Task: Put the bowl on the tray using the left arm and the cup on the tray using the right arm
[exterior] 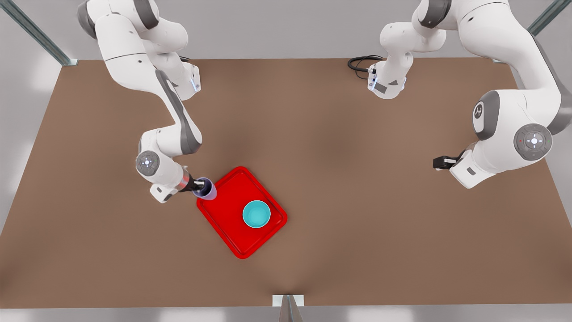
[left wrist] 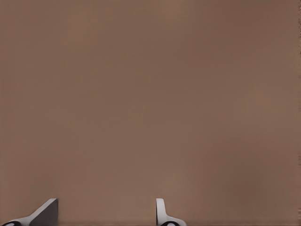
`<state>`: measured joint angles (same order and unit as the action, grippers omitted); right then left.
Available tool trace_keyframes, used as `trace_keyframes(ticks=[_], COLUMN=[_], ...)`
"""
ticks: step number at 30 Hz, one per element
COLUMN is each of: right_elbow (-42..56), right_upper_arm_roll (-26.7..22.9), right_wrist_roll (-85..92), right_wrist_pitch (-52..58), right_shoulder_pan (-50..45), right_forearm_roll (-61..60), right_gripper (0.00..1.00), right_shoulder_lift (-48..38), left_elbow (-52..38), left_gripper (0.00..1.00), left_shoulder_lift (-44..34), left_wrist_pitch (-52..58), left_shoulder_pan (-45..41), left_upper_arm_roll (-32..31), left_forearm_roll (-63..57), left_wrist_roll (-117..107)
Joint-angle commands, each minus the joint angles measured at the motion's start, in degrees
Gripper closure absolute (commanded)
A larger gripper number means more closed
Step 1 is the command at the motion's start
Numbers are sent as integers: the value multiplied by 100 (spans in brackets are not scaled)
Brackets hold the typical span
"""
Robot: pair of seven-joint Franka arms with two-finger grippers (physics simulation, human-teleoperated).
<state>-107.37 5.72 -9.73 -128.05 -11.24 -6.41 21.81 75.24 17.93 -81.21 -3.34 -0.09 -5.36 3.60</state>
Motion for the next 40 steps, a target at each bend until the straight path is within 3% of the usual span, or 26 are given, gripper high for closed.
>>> trace_keyframes(ticks=[1, 8, 10, 12, 13, 19, 21, 22, 23, 28, 31, 32, 40], right_elbow=[93, 656, 656, 647, 638, 621, 621, 586, 594, 647, 1832, 1921, 2457], right_upper_arm_roll=[-1, -36, -36, -36, -36, -36, -27, -27, -36, -238, -1037, -1090, -1187], right_wrist_roll=[-47, -196, -284, -337, -346, -337, -337, -346, -337, -214, 489, 507, 419], right_wrist_pitch=[-1, -106, -124, -124, -124, -141, -80, -45, 245, 2327, 3724, 3997, 4139], right_shoulder_pan=[-36, -238, -238, -238, -238, -247, -247, -247, -238, 394, 421, 421, 518], right_forearm_roll=[43, 17, 26, 26, 26, 26, 34, 34, 34, 105, 307, 368, 702], right_gripper=[79, 79, 55, 50, 33, 25, 9, 8, 0, 0, 0, 0, 0], right_shoulder_lift=[77, 798, 851, 886, 904, 904, 825, 719, 535, -1266, -1417, -1443, -1531], left_elbow=[-9, 0, 0, 0, 0, 0, -9, 0, -9, -9, -9, -9, -9], left_gripper=[0, 0, 0, 0, 0, 0, 0, 0, 0, 0, 0, 0, 0], left_shoulder_lift=[0, 8, 0, 0, -9, -44, -62, -71, -71, -62, -62, -71, -71], left_wrist_pitch=[0, 9, 9, 9, 9, 9, 18, 18, 18, 18, 18, 18, 18], left_shoulder_pan=[0, 0, 0, -9, -17, -35, -44, -53, -53, -79, -79, -79, -88], left_upper_arm_roll=[0, 0, 0, 0, 0, 0, 0, -9, -70, -149, -149, -149, -149], left_forearm_roll=[8, 8, 8, 26, 26, 26, 26, 26, 26, 17, 17, 17, 8], left_wrist_roll=[9, 9, 18, 0, -17, -35, -44, -61, -105, -97, -105, -105, -105])
